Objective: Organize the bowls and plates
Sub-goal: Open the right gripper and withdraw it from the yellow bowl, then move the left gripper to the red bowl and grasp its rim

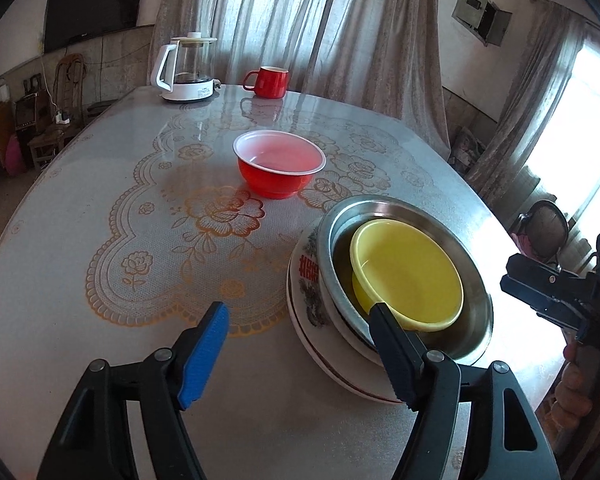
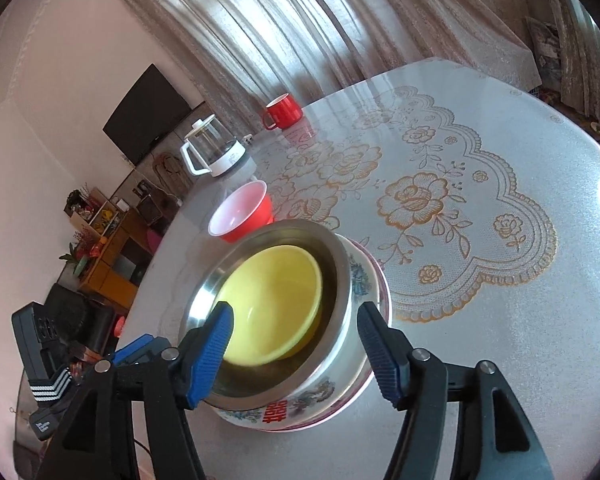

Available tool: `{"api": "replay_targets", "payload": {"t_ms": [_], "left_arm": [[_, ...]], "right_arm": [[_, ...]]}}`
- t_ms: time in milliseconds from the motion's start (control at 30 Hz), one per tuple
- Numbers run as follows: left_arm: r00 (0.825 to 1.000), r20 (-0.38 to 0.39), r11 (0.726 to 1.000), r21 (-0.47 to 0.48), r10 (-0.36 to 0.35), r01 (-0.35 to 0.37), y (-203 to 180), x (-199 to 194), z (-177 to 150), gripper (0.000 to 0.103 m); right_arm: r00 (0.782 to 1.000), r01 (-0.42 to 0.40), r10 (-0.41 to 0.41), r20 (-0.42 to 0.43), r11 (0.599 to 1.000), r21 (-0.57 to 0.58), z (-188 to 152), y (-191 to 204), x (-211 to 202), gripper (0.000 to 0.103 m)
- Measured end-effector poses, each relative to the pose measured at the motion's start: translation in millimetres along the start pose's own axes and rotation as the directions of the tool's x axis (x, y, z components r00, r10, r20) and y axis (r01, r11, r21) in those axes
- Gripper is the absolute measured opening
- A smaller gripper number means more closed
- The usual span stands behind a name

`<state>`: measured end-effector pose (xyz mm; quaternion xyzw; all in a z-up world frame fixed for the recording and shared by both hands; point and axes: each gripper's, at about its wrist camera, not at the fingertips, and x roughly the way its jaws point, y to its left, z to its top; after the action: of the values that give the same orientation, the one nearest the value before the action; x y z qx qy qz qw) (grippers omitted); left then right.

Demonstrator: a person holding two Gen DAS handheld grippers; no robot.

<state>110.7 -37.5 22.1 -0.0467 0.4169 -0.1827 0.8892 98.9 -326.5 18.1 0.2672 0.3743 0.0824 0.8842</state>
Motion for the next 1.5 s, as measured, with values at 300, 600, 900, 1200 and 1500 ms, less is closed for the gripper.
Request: {"api": "replay_targets", "payload": {"t_ms": [300,600,900,1200,1500], "left_arm": [[1.000,-0.009,1.000,-0.019,-0.001,0.000,12.0,4.0,3.4,0.076],[0.999,-0.045,0.998,-0.055,0.029,-0.031,30.0,17.7,8.2,0.075],[0.994,-0.104,0.980,-0.199,-0.020,-0.001,73.9,41.0,22.6,0.075],[0.995,-0.081,0.978,-0.205,-0.055,0.037,86.3,58.7,58.1,0.075],[0.996,-0.042,0.974,-0.213,-0.083,0.072,92.7,89.6,100.4,0.053]], "right_arm": [[0.985,-0.154,0.157,-0.074,0.987,0.048,21.0,20.6,21.2,0.065],[0.967,-0.208,0.210,-0.146,0.978,0.026,39.2,44.4,52.2,0.065],[0.955,-0.217,0.227,-0.189,0.973,0.074,67.2,51.0,93.3,0.065],[0.945,-0.199,0.233,-0.230,0.966,0.163,100.6,50.5,144.1,0.065],[0.948,-0.121,0.185,-0.258,0.962,0.246,118.2,33.8,195.3,0.065]]}}
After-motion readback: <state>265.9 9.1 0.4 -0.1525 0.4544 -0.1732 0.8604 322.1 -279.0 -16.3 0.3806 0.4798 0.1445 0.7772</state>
